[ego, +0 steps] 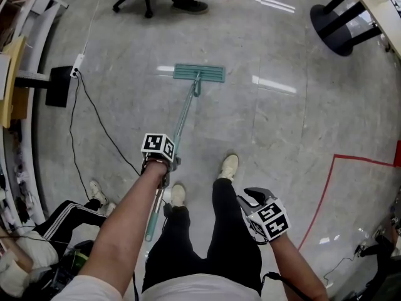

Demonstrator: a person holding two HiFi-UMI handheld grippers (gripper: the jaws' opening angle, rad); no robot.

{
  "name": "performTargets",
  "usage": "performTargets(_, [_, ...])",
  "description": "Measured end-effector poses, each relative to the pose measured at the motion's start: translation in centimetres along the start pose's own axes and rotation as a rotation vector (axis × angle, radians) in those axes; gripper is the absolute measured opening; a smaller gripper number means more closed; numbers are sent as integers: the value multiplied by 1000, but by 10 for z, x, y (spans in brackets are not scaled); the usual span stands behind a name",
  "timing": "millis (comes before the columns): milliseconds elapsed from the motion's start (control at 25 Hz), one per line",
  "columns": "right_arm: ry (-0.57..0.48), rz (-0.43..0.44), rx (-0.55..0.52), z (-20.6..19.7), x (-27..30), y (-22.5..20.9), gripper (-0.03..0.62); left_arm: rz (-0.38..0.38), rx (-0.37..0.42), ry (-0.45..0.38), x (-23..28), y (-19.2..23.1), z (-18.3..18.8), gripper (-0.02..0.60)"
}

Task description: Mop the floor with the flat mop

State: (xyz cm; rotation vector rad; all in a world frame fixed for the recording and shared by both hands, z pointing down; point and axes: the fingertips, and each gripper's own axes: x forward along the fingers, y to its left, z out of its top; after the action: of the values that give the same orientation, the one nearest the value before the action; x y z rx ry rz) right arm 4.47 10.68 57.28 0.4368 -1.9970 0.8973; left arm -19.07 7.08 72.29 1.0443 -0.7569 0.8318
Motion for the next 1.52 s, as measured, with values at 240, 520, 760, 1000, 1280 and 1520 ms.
performTargets(240, [5, 6, 20, -9, -2, 2, 112, 12, -4, -9, -5, 4, 19, 80])
performTargets(520, [-19, -21, 38, -7, -6, -11, 112, 96, 43, -27, -23, 14, 27, 78])
performTargets(760, [-46, -20, 54, -4, 1, 2, 112, 42, 43, -114, -45, 1, 24, 75])
performTargets(1000, [-84, -27, 50, 9, 5, 16, 112, 64, 103, -82, -58, -3, -28, 75])
performTargets(1280, [-107, -35, 45, 15, 8, 33, 114, 94, 177, 24, -57, 15, -122, 75])
performTargets(1520, [-104, -38, 57, 5, 15, 37, 112, 91, 158, 91, -40, 25, -178, 75])
